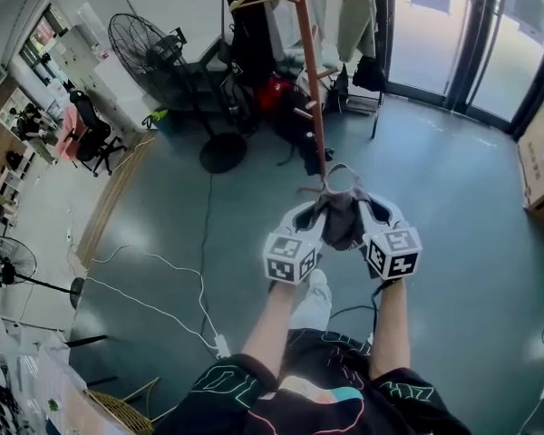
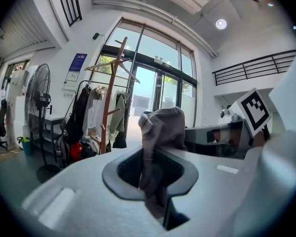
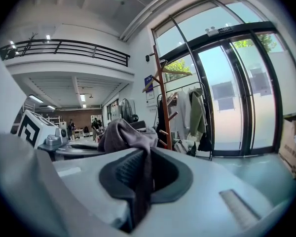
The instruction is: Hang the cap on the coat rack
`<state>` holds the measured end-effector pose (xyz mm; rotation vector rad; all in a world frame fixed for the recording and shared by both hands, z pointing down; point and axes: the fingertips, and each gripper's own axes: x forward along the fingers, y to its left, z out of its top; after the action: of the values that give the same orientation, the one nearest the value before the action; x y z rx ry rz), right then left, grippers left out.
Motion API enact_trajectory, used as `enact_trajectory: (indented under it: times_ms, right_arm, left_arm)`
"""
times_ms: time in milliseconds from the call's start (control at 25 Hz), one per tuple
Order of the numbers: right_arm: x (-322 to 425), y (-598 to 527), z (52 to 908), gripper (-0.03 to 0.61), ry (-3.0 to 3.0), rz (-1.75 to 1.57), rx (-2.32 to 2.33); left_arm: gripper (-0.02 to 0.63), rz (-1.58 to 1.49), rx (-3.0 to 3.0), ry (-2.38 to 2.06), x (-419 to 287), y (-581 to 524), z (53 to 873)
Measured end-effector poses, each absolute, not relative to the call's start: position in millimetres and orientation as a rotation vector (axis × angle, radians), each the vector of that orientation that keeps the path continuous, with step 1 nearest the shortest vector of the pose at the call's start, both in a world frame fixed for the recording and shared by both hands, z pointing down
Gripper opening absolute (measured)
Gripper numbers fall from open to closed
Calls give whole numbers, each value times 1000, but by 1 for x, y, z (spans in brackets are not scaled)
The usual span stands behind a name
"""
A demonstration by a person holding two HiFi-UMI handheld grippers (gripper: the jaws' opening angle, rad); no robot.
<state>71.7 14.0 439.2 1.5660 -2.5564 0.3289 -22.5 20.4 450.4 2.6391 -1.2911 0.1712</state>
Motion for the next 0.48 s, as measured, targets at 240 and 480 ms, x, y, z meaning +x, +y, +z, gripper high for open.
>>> enact_trajectory:
  times_ms: [240, 480]
  right_arm:
    - [79, -23, 465, 25, -2519, 441, 1569]
    - [56, -68, 487, 25, -2524, 541, 1504]
  left_arm:
    - [52, 214, 2607, -1232, -14, -15, 472]
    - [52, 268, 2556, -1247, -36, -56, 490]
